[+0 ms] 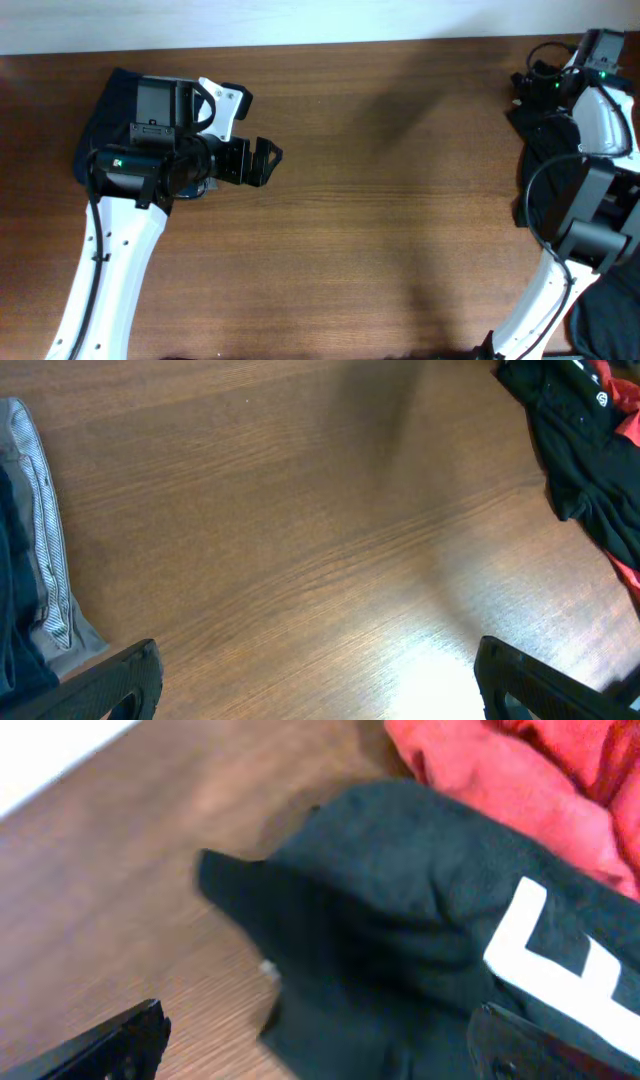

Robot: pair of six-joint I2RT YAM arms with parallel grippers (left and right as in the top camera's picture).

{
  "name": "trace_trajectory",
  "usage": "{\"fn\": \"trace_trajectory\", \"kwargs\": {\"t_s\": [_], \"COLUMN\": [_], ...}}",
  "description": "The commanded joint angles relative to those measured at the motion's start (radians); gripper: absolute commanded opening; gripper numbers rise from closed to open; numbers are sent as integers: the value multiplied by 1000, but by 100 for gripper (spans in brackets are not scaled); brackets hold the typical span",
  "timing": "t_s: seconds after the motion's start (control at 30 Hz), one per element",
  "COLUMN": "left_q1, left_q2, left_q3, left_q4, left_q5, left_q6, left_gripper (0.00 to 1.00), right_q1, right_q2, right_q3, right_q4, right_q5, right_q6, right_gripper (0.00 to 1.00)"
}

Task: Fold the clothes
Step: 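Move the right gripper to the black shirt in the right pile, then grasp the black shirt with the right gripper and drag it leftward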

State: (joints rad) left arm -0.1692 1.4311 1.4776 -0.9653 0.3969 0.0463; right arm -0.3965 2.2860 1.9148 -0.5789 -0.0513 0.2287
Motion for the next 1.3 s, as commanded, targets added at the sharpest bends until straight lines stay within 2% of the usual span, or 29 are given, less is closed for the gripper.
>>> {"fn": "trace_trajectory", "kwargs": {"t_s": [0.0, 0.1, 0.13, 0.17, 0.23, 0.27, 0.3, 0.43, 0.6, 0.67, 0.77, 0.87, 1.0, 1.07, 1.27], "left_q1": [-1, -1, -1, -1, -1, -1, -1, -1, 0, 0, 0, 6, 30, 45, 48], "left_q2": [0, 0, 0, 0, 0, 0, 0, 0, 0, -1, -11, -54, -127, -178, -272], "left_q3": [21, 21, 21, 21, 21, 21, 21, 21, 21, 21, 28, 78, 152, 188, 200], "left_q4": [-2, -3, -5, -5, -5, -5, -5, -5, -1, -1, -2, -16, -83, -130, -220], "left_q5": [19, 19, 19, 19, 19, 19, 19, 18, 18, 18, 18, -8, -111, -140, -171], "left_q6": [18, 18, 18, 19, 18, 19, 19, 19, 19, 19, 19, 21, 24, 32, 39], "left_gripper": [99, 99, 99, 99, 99, 99, 99, 99, 99, 99, 99, 99, 99, 99, 99], "right_q1": [-18, -32, -35, -37, -44, -48, -51, -60, -46, -13, 86, 256, 447, 570, 755], "right_q2": [48, 79, 84, 84, 84, 80, 75, 11, -226, -339, -485, -575, -575, -572, -576], "right_q3": [23, 22, 21, 21, 21, 21, 22, 22, 23, 23, 23, 23, 21, 20, 20], "right_q4": [19, 35, 37, 38, 44, 42, 37, -2, -93, -156, -243, -343, -453, -500, -494], "right_q5": [8, 5, 5, 2, -10, -26, -50, -110, -365, -474, -521, -519, -514, -508, -258], "right_q6": [-14, -6, -6, -6, -7, -7, -7, -7, -16, -65, -98, -124, -124, -168, -169], "right_gripper": [99, 99, 94, 83, 51, 12, 4, 4, 4, 4, 4, 4, 4, 4, 5]}}
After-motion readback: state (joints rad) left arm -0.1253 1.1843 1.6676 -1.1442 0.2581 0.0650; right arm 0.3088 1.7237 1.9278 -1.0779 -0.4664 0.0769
